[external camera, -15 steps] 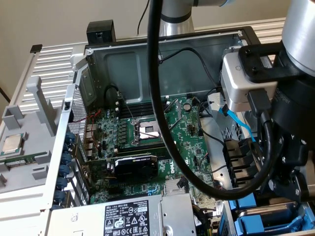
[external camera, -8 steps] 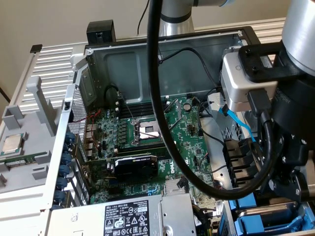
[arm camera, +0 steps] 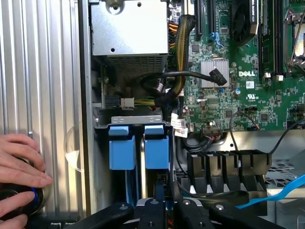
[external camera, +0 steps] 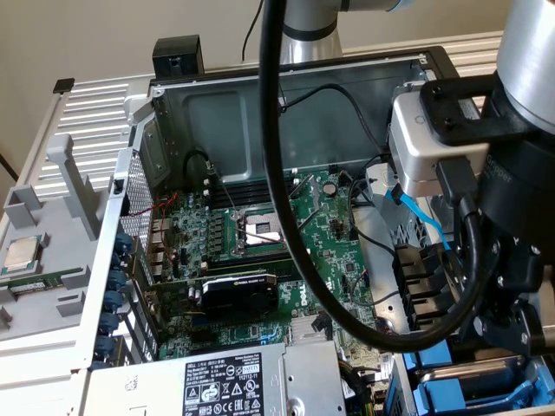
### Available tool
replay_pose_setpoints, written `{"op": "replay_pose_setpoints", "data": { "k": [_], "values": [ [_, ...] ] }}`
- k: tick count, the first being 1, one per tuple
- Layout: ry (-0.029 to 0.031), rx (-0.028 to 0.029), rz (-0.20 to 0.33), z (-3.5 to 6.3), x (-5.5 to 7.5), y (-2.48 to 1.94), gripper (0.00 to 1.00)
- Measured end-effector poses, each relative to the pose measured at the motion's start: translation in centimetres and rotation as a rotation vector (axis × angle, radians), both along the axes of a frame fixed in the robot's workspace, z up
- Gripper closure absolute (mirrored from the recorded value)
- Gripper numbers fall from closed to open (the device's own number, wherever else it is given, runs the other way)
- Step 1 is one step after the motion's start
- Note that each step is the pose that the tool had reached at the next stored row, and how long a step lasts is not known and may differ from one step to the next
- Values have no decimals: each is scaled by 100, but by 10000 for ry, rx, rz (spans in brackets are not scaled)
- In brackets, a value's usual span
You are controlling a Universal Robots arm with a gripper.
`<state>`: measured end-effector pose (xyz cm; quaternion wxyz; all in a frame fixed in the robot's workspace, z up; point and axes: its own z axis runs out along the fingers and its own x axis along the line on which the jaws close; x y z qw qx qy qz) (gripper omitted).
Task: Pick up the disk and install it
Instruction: 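Insert the second disk wire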
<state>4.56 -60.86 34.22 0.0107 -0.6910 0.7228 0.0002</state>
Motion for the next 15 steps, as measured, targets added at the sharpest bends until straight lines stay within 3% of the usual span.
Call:
{"op": "replay_pose_setpoints", "data": {
  "k": [15],
  "values": [
    [-90,0,1,0,-1,0,84]
  ]
}}
